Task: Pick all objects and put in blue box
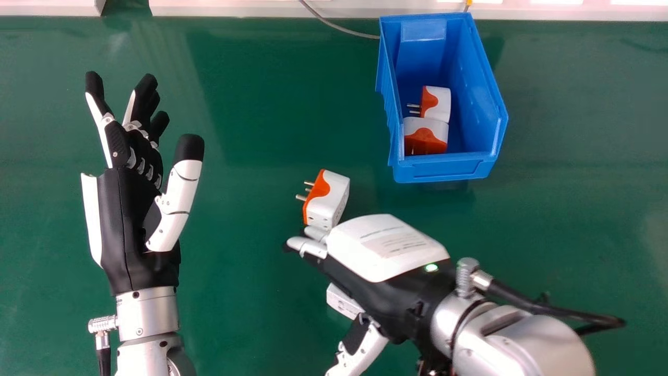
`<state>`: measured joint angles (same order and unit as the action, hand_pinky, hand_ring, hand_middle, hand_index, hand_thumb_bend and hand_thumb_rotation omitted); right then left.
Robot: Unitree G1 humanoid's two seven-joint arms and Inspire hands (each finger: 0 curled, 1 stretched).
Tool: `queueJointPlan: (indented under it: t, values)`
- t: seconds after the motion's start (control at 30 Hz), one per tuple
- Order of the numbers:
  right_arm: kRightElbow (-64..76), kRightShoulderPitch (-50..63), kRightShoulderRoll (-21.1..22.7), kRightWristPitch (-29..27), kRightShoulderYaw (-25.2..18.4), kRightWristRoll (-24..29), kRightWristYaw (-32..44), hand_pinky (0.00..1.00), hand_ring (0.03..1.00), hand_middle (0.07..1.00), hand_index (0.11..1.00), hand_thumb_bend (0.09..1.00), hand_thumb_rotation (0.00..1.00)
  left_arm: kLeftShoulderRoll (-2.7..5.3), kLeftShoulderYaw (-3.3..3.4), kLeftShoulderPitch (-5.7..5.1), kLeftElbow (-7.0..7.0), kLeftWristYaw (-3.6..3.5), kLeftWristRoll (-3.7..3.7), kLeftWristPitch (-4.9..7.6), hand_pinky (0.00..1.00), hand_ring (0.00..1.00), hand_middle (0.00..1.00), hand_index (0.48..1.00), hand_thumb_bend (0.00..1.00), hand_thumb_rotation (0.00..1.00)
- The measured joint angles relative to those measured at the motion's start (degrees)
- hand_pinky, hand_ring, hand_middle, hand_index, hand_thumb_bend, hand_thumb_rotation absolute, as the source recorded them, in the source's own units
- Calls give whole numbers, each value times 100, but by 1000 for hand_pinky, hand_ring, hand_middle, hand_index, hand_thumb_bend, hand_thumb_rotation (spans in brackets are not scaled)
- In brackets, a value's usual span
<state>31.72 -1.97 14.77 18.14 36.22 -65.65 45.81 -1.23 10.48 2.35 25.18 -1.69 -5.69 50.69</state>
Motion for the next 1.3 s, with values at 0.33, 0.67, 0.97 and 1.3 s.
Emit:
queueJointPlan:
  t: [0.33, 0.67, 0.97, 1.3]
  values:
    - [-855, -323, 13, -267, -91, -434, -409, 556, 850, 894, 787, 838, 44, 0, 4, -102, -62, -6, 6, -1, 931, 945, 931, 912, 678, 589]
    - [-1248, -300, 76, -450, -73, -466, -575, 405, 604, 731, 699, 678, 0, 0, 3, -105, -111, -24, 13, -5, 922, 940, 927, 914, 673, 579]
    - [-1298, -141, -27, -491, -406, 98, -1221, 283, 388, 514, 562, 515, 0, 1, 1, -116, -139, -21, 10, -12, 921, 938, 927, 909, 679, 583]
    - [-1304, -113, 23, -831, -501, 644, -1668, 377, 412, 520, 506, 511, 0, 2, 1, -117, -139, -5, 18, -13, 930, 942, 928, 909, 671, 580]
